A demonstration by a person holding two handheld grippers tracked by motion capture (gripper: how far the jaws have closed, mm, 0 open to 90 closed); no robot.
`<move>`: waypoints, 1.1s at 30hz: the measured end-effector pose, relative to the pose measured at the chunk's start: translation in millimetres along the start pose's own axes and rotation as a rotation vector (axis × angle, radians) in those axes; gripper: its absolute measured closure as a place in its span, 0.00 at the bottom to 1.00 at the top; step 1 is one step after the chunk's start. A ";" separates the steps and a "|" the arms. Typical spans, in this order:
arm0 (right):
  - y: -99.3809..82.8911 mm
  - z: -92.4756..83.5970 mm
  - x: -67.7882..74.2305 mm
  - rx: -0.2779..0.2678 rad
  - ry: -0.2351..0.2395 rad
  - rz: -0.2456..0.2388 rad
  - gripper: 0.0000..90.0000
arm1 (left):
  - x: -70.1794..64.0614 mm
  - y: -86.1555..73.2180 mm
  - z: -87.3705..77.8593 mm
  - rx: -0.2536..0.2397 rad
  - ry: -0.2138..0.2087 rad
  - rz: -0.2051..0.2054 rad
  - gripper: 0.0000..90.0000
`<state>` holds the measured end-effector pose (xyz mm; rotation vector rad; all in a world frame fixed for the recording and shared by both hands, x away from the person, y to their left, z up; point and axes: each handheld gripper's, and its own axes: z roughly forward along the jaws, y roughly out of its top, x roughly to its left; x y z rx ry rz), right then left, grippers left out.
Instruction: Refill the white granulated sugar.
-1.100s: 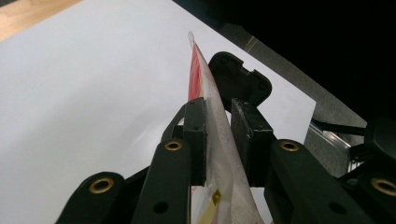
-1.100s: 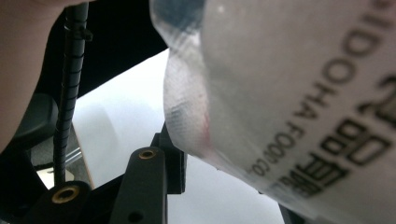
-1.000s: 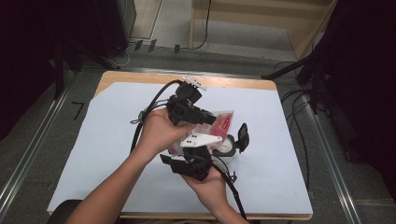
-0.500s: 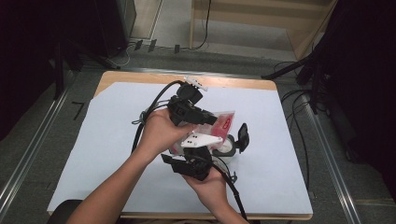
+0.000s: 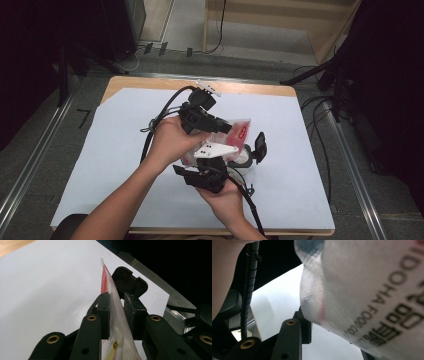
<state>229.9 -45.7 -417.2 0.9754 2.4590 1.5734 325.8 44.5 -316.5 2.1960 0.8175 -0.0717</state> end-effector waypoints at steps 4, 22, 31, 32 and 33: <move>0.0 0.0 -0.1 0.000 0.001 -0.001 0.72 | -0.2 0.0 -0.1 0.000 0.002 0.000 0.84; -0.8 0.6 -0.6 0.002 -0.005 -0.002 0.72 | 0.2 -0.2 1.5 0.002 -0.001 -0.004 0.85; -1.1 0.3 -0.3 0.003 -0.007 -0.003 0.71 | -1.9 -0.1 1.3 0.006 0.007 0.010 0.85; -1.5 0.5 -0.2 0.002 -0.007 -0.002 0.71 | -2.1 -0.2 2.0 0.003 0.006 0.013 0.85; -2.1 0.7 -0.5 0.002 -0.006 -0.002 0.71 | -2.3 -0.2 2.4 0.006 0.002 0.010 0.85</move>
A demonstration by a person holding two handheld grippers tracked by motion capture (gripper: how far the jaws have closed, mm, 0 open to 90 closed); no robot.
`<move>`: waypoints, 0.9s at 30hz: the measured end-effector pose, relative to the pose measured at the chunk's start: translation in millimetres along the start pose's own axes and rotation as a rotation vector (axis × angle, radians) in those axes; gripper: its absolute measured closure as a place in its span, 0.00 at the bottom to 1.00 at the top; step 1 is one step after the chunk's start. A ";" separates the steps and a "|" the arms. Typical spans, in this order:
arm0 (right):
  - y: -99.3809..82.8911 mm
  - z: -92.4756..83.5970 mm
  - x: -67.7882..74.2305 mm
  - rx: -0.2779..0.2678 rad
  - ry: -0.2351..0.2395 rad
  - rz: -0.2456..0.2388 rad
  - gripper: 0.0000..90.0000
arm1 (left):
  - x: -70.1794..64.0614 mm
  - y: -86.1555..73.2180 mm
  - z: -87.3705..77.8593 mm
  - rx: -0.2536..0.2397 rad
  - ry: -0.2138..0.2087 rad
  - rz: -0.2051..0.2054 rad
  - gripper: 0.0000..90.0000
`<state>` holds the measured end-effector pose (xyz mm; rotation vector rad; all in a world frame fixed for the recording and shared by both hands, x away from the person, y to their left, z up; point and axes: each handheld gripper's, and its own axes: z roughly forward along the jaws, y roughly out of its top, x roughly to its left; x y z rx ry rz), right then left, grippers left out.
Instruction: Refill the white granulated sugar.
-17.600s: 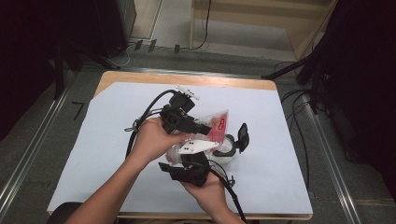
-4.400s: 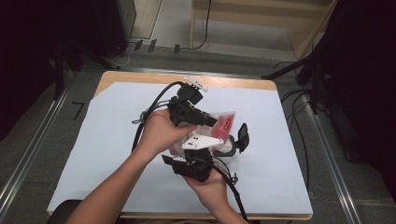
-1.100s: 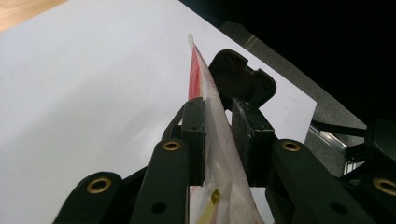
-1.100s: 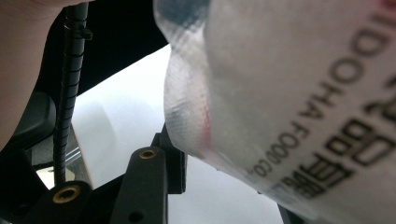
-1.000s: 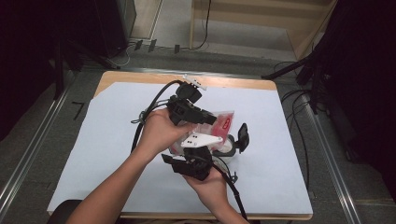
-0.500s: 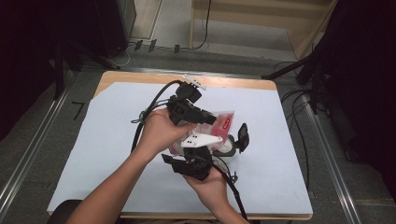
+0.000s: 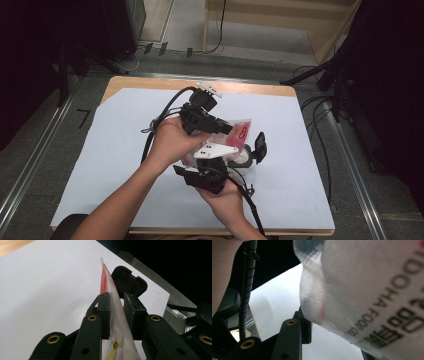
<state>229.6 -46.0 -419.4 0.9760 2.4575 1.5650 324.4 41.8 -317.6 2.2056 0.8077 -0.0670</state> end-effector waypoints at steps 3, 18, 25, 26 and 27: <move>-0.9 0.5 0.8 -0.007 -0.005 -0.002 0.71 | -0.6 0.0 -0.6 0.002 0.005 0.005 0.85; 0.0 -0.5 0.5 -0.002 -0.004 0.001 0.71 | -0.5 0.1 0.0 0.000 0.006 0.003 0.85; -0.3 -0.4 0.8 -0.002 -0.005 0.001 0.71 | -1.8 0.1 -0.6 -0.002 0.007 0.008 0.85; -0.3 -0.6 0.9 -0.004 -0.005 -0.001 0.71 | -2.4 0.3 -0.8 0.000 0.009 0.009 0.85; -0.2 -0.9 1.0 -0.004 -0.005 -0.002 0.71 | -2.3 0.3 -0.8 -0.001 0.010 0.008 0.85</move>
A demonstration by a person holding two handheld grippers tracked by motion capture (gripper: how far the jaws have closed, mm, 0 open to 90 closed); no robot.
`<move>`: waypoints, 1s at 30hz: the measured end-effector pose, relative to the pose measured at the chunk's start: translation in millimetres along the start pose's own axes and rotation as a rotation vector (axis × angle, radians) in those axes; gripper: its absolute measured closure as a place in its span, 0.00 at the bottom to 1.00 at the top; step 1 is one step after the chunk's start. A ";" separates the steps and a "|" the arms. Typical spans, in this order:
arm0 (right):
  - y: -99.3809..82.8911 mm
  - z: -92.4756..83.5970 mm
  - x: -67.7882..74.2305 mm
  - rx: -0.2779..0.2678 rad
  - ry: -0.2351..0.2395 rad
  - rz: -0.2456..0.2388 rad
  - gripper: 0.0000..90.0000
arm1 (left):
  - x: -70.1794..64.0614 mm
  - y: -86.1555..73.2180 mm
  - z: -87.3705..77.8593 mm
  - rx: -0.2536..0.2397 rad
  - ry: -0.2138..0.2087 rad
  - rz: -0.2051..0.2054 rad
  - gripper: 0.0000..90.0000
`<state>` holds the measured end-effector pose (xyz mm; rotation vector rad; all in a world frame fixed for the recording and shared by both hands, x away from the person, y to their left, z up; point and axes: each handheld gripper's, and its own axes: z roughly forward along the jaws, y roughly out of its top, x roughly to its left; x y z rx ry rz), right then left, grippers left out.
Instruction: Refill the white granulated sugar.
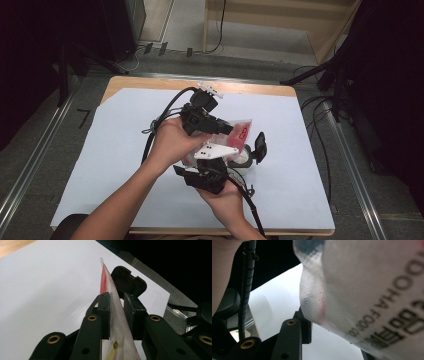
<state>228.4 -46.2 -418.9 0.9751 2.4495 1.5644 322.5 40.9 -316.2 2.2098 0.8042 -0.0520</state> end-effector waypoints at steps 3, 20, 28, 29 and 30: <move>-0.7 1.0 -0.3 0.001 0.001 -0.001 0.71 | 3.1 -0.5 0.9 0.006 -0.007 -0.011 0.85; -8.3 5.7 3.7 -0.014 -0.010 -0.069 0.68 | 5.1 -3.4 -2.6 0.041 -0.034 -0.022 0.84; -13.4 10.0 5.9 -0.010 0.005 -0.079 0.64 | 9.8 -5.9 -4.9 0.085 -0.048 -0.037 0.83; -14.3 10.5 6.5 -0.008 0.005 -0.082 0.64 | 10.2 -6.3 -5.0 0.088 -0.052 -0.038 0.83; -15.2 11.2 7.0 -0.008 0.003 -0.091 0.63 | 10.3 -6.5 -5.0 0.091 -0.053 -0.038 0.83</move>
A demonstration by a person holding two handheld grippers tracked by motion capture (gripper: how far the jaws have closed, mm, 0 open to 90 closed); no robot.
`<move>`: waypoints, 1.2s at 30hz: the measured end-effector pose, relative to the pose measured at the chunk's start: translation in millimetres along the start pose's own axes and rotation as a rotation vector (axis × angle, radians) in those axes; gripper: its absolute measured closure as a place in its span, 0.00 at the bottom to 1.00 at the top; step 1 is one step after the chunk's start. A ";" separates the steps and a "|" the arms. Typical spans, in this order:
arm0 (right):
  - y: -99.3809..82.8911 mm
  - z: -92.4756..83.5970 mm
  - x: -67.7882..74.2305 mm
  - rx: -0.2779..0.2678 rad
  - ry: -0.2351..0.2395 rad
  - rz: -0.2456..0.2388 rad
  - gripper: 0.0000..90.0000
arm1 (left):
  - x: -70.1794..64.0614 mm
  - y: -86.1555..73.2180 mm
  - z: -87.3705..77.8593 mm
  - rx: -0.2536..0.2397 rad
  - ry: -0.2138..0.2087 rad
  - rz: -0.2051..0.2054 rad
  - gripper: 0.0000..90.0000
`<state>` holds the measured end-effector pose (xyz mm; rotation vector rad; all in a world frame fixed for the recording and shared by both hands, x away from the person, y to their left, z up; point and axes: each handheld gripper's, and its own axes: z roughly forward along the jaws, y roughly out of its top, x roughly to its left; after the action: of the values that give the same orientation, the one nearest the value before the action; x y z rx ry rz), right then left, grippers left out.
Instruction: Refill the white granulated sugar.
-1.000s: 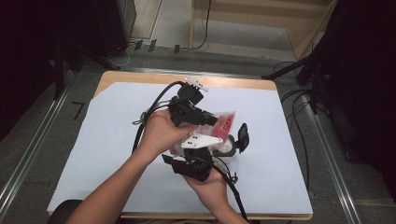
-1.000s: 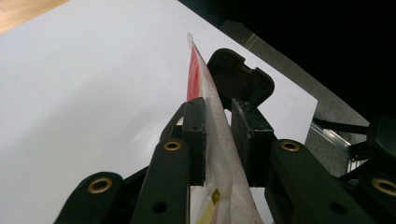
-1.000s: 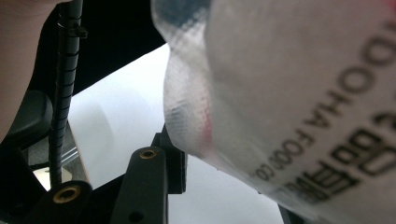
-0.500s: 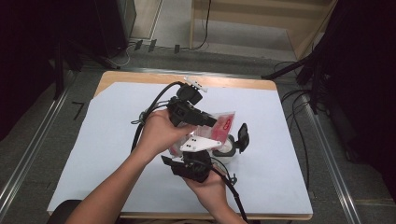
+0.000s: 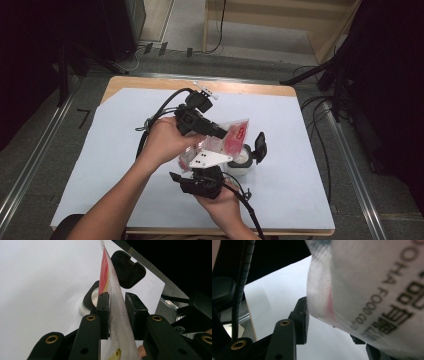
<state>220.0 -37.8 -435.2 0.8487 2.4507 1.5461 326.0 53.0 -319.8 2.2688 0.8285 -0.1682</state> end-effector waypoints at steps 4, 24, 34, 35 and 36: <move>-3.2 2.0 1.5 0.004 -0.001 -0.018 0.62 | 0.9 -1.0 0.1 0.020 -0.003 0.005 0.82; -17.5 8.5 1.2 0.051 0.011 -0.033 0.63 | 4.9 -6.5 9.5 0.076 -0.021 -0.005 0.82; -24.8 14.2 0.4 0.082 0.030 -0.036 0.61 | 7.1 -9.4 13.6 0.096 -0.019 -0.010 0.82; -25.3 14.5 0.4 0.082 0.031 -0.034 0.61 | 7.7 -9.4 13.5 0.101 -0.025 -0.011 0.82; -25.7 14.8 0.4 0.084 0.034 -0.034 0.61 | 7.8 -9.8 14.0 0.096 -0.023 -0.014 0.82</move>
<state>215.3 -34.0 -464.2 0.7960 2.5565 1.4670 327.7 53.1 -338.5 2.3462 0.8413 -0.2447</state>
